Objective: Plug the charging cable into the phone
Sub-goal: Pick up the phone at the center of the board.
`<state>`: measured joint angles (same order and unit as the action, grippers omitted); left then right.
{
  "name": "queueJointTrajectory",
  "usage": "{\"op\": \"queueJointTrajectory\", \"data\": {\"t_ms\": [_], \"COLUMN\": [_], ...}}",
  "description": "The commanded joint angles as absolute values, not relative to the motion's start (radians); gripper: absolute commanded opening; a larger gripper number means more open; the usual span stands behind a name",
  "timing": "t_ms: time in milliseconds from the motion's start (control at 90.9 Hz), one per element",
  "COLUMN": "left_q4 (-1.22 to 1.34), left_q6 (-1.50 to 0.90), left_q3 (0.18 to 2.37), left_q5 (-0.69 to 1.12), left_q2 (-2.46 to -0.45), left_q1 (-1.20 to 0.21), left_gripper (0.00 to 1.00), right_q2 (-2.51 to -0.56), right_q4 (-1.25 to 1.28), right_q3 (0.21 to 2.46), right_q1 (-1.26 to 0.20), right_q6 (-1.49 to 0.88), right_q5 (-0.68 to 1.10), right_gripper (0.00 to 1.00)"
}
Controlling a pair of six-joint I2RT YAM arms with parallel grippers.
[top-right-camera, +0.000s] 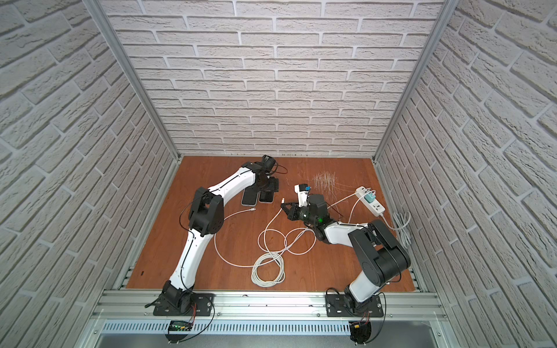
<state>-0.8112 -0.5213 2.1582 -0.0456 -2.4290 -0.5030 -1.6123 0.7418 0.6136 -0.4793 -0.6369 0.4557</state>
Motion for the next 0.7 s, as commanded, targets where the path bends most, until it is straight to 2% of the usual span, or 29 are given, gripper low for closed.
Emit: {"op": "queueJointTrajectory", "data": {"t_ms": [0, 495, 693], "left_q4": [-0.827, -0.824, -0.856], "left_q6": [-0.511, -0.509, -0.512], "left_q3": [2.181, 2.189, 2.222], "left_q5": [-0.074, -0.069, -0.121], "left_q2": [-2.450, -2.492, -2.519], "left_q1": [-0.493, -0.493, -0.493], "left_gripper": [0.88, 0.88, 0.89], "right_q2": [-1.615, -1.621, -1.620], "right_q4": [0.774, 0.769, 0.769], "right_q3": [0.626, 0.630, 0.630], "right_q1": [-0.477, -0.476, -0.477], "right_q6": [-0.632, -0.632, -0.631], "right_q5": [0.468, 0.471, 0.471], "right_gripper": [0.03, 0.03, 0.04]}}
